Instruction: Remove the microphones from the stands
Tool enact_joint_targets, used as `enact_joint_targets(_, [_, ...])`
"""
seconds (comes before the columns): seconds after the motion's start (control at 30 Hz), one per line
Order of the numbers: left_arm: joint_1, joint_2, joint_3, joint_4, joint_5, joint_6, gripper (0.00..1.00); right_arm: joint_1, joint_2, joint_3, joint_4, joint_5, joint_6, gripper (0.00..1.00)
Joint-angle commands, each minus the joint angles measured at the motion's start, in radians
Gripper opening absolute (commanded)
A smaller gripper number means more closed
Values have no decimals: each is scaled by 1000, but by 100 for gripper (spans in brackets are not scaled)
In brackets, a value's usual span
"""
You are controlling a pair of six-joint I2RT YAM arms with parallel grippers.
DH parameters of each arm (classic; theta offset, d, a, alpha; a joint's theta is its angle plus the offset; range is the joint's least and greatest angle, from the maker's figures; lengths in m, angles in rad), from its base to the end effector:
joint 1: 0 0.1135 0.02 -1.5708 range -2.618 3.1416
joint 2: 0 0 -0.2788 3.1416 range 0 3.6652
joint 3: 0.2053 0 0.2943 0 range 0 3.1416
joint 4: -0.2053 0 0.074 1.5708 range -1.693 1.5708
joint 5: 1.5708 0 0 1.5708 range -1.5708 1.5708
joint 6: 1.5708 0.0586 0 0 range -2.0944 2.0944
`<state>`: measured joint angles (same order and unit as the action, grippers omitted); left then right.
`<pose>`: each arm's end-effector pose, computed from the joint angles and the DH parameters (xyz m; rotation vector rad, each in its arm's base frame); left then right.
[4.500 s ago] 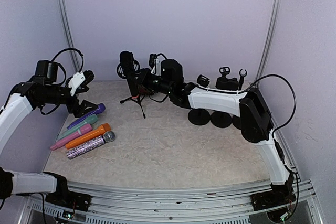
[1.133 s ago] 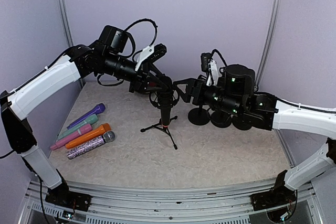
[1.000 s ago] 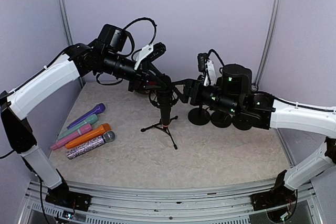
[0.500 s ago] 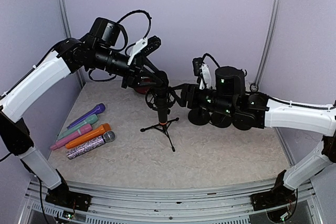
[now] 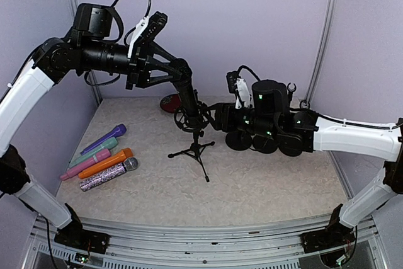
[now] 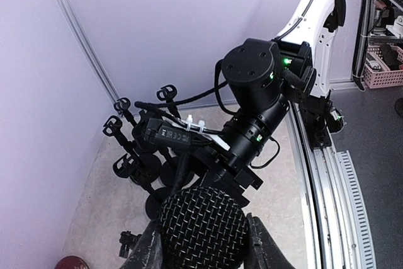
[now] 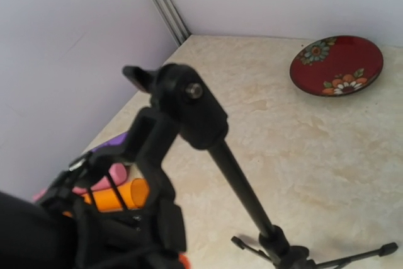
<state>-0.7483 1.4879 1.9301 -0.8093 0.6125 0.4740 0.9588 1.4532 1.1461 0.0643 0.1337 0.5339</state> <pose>0.2303 -0.2597 0.5251 1.4282 1.3193 -0.7736 0.2409 0.3297 0.3287 -0.3051 1.8892 0.9214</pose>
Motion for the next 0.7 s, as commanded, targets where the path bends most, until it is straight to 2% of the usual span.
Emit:
enact_joint_targets(0.0, [-8,-50,55,82,-14,9,18,-5,27,15,-70,40,-42,60])
enact_joint_targets(0.4, [-8,-130,72,85,-27,40,18,-6,44,30,-119,72,-68,58])
enact_joint_targets(0.67, [-6,-203,22,44,-43,65,18,-6,50,49,-129,85,-68,58])
